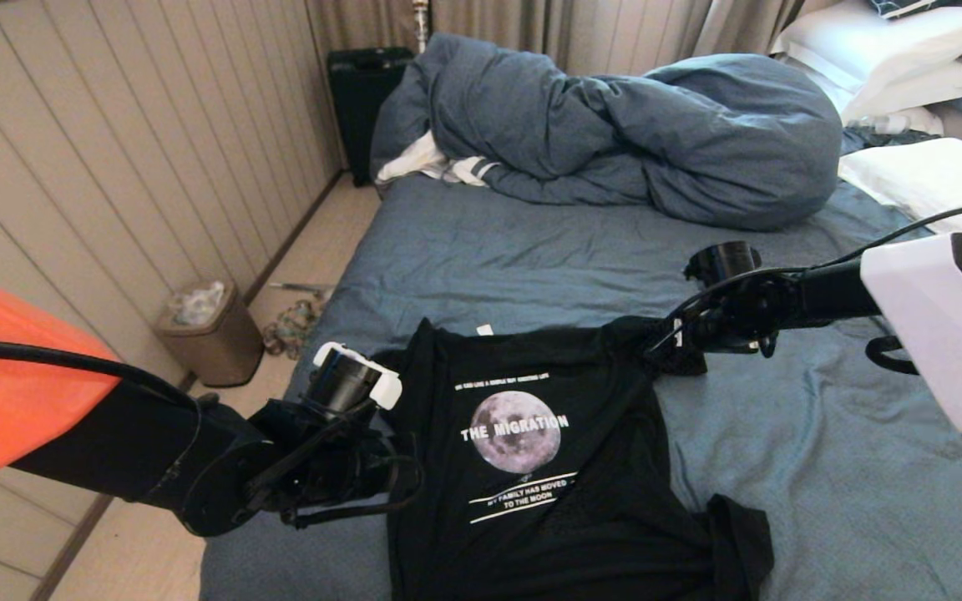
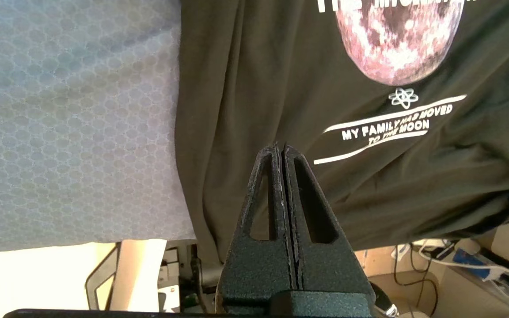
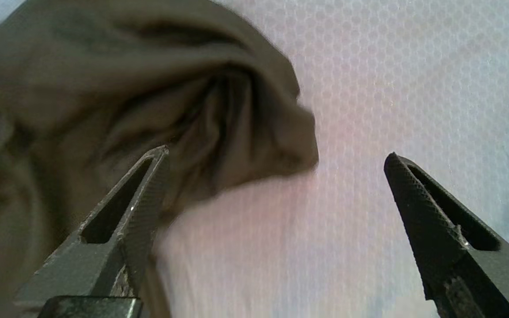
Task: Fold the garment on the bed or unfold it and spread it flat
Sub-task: Unford the black T-shirt
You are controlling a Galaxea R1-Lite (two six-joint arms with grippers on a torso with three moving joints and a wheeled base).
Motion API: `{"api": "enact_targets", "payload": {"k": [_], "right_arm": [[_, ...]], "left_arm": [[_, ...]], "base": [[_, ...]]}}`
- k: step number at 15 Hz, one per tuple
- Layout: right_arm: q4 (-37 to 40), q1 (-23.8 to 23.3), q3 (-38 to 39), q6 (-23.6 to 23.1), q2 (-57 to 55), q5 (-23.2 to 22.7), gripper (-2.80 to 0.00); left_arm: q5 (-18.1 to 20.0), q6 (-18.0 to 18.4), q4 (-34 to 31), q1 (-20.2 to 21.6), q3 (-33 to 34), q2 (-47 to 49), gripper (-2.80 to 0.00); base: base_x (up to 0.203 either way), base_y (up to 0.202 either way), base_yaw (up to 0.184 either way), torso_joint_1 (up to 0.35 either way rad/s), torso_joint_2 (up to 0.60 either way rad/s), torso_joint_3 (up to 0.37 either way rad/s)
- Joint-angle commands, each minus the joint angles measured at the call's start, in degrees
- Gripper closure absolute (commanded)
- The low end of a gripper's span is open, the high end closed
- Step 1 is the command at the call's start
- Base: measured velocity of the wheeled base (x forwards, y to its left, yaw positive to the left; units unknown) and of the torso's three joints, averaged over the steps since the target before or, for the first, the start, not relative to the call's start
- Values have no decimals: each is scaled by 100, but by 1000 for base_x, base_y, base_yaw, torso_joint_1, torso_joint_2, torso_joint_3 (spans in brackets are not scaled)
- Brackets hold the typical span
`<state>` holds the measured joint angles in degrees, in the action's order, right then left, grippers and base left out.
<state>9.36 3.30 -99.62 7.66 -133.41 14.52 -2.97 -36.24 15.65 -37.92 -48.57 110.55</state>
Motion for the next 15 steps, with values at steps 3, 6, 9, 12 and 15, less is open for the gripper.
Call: {"api": "enact_targets", "payload": {"k": [3, 6, 9, 12, 15], "right_arm": [[-11, 4, 690, 3, 605, -25, -280], [-21, -23, 768, -1, 517, -37, -280], [-29, -21, 601, -26, 170, -37, -280], [-20, 4, 3, -6, -307, -73, -280], [0, 123, -353, -30, -598, -81, -280]], "left_arm": [[-20, -23, 8, -48, -2, 132, 0], [-29, -23, 26, -48, -21, 241, 0], [-29, -14, 68, -48, -21, 290, 0], [-29, -14, 69, -48, -21, 320, 0], [-29, -14, 69, -48, -30, 327, 0]], "base": [[0, 0, 0, 0, 0, 0], [0, 0, 0, 0, 0, 0], [0, 0, 0, 0, 0, 0], [0, 0, 0, 0, 0, 0], [0, 0, 0, 0, 0, 0]]}}
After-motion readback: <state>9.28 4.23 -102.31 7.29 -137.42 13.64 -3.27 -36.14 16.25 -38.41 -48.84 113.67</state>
